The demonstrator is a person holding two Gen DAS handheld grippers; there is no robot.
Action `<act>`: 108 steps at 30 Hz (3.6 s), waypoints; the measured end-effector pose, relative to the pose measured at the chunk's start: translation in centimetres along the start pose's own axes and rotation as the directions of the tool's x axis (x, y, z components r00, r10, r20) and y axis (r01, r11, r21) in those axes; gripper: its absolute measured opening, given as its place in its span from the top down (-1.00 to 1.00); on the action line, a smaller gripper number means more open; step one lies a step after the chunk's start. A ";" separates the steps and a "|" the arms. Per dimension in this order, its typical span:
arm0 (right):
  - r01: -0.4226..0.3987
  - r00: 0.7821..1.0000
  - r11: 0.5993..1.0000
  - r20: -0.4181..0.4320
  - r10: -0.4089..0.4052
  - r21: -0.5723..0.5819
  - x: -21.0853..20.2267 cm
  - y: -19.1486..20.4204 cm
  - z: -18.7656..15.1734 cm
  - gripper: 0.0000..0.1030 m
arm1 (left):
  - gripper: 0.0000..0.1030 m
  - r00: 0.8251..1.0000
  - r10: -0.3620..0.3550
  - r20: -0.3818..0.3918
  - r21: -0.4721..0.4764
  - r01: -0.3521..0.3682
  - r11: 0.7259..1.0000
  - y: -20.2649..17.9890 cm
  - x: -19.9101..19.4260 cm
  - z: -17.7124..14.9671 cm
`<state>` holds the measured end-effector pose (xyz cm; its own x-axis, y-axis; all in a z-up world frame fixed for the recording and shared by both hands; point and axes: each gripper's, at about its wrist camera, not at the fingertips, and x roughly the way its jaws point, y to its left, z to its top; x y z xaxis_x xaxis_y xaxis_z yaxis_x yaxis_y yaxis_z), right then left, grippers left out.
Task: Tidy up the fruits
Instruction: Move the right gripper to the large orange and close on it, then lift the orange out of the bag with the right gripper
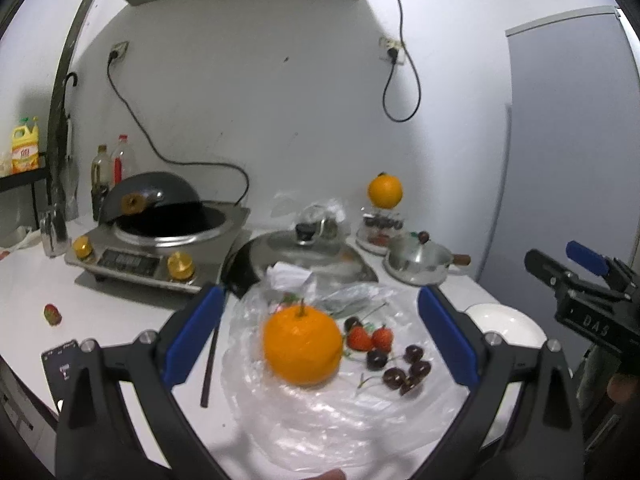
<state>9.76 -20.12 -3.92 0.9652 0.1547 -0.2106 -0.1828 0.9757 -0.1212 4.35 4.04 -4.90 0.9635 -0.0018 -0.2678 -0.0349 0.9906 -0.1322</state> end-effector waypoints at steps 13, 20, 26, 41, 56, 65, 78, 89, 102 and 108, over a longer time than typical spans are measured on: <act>-0.067 0.995 0.996 -0.074 0.062 -0.064 3.5 4.4 -1.1 -0.70 | -0.92 0.999 0.036 -0.036 -0.105 -0.040 0.994 5.8 2.0 -2.7; -0.112 0.989 0.990 -0.108 0.103 -0.081 5.3 7.3 -1.6 -0.70 | -0.92 0.996 0.050 -0.071 -0.120 -0.059 0.991 8.2 3.4 -3.3; -0.151 0.980 0.984 -0.142 0.137 -0.091 6.9 9.7 -2.0 -0.70 | -0.92 0.995 0.044 -0.088 -0.093 -0.052 0.994 8.7 4.4 -3.5; -0.285 0.937 0.955 -0.234 0.259 -0.084 11.2 15.1 -2.7 -0.70 | -0.92 0.989 0.065 -0.136 -0.118 -0.081 0.990 12.1 7.0 -4.5; -0.330 0.895 0.943 -0.332 0.298 -0.043 15.5 17.9 -4.5 -0.71 | -0.92 0.983 0.052 -0.176 -0.145 -0.078 0.986 14.5 8.7 -5.3; -0.346 0.878 0.938 -0.360 0.316 -0.020 16.8 18.3 -5.4 -0.80 | -0.92 0.977 0.038 -0.209 -0.179 -0.076 0.981 15.0 9.5 -6.2; -0.371 0.860 0.929 -0.375 0.346 0.005 17.3 18.0 -5.4 -0.79 | -0.92 0.974 0.053 -0.222 -0.163 -0.091 0.982 14.2 9.8 -6.0; -0.399 0.856 0.916 -0.343 0.386 0.034 15.9 16.5 -4.8 -0.69 | -0.92 0.977 0.069 -0.204 -0.137 -0.098 0.986 12.7 8.8 -5.1; -0.396 0.851 0.918 -0.373 0.370 0.007 15.9 16.8 -4.6 -0.70 | -0.92 0.977 0.089 -0.194 -0.118 -0.113 0.987 11.4 7.8 -4.5; -0.379 0.853 0.925 -0.391 0.345 -0.012 16.7 17.3 -4.9 -0.77 | -0.92 0.972 0.099 -0.211 -0.105 -0.123 0.987 11.7 8.5 -5.0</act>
<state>21.76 -1.37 -14.27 0.6875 0.4075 -0.6011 -0.5373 0.8422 -0.0436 10.84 14.95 -13.53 0.8773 0.0670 -0.4752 -0.1808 0.9634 -0.1979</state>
